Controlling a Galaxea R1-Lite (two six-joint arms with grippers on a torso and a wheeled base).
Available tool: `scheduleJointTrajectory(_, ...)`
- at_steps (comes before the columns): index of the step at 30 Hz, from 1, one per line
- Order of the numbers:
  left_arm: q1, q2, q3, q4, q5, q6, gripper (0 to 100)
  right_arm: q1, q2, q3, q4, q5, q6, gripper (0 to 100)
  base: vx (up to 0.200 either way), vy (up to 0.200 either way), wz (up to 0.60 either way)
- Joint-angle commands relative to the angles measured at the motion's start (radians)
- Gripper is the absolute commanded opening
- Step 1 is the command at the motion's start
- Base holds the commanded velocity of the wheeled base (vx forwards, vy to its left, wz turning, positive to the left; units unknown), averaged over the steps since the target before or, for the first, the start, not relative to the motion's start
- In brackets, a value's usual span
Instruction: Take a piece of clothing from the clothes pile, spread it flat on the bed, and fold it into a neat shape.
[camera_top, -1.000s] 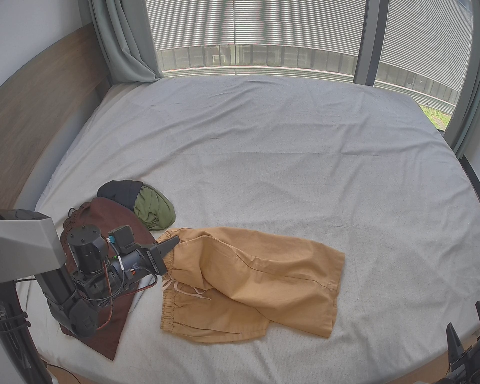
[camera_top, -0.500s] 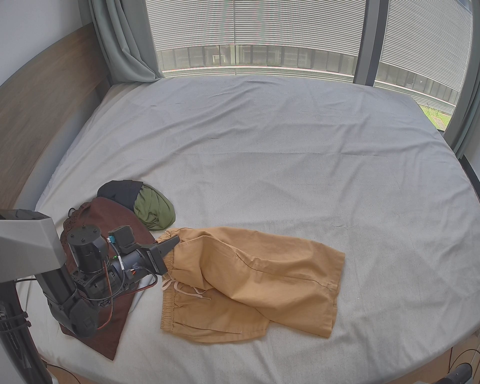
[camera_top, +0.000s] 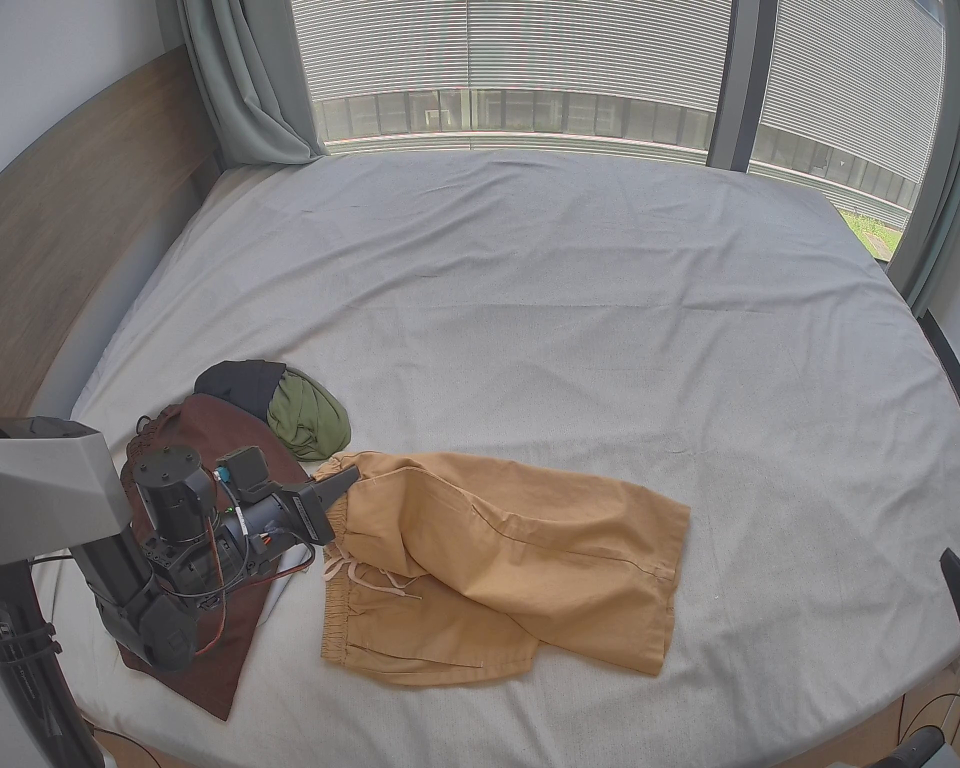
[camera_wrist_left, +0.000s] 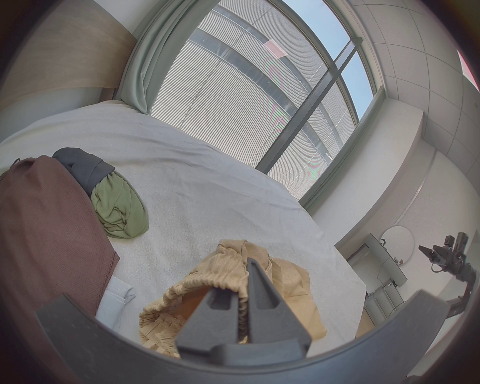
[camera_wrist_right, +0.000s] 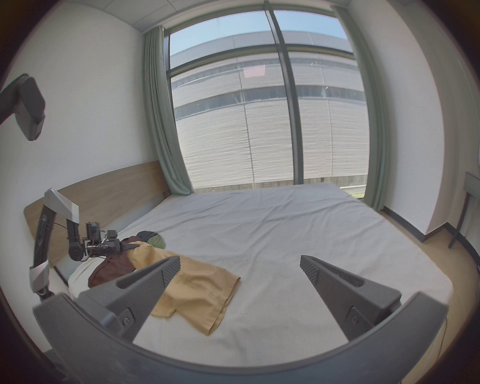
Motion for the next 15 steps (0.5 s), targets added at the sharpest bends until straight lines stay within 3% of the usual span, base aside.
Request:
scheduleJointTrajectory(1,0.003,-0.002,-0.015,-0.001,-0.004,-0.002,0,0.002,0.226,-0.064,-0.002,0.102,0.005,100,0.000,0.000,0.00)
scheduleJointTrajectory(2,0.003,-0.002,-0.015,-0.001,-0.004,-0.002,0,0.002,0.226,-0.064,-0.002,0.102,0.005,100,0.000,0.000,0.00)
scheduleJointTrajectory(4,0.008,-0.002,-0.024,-0.001,-0.004,-0.002,0,0.002,0.308,-0.059,0.004,0.187,0.005,100,0.000,0.000,0.00)
scheduleJointTrajectory(7,0.008,-0.005,-0.018,-0.001,-0.004,0.000,0,0.002,0.390,-0.067,-0.007,0.244,-0.006,100,0.000,0.000,0.00)
scheduleJointTrajectory(15,0.008,-0.004,-0.016,-0.001,-0.002,0.003,0,0.083,0.524,-0.142,-0.019,0.250,-0.018,100,0.000,0.000,0.00)
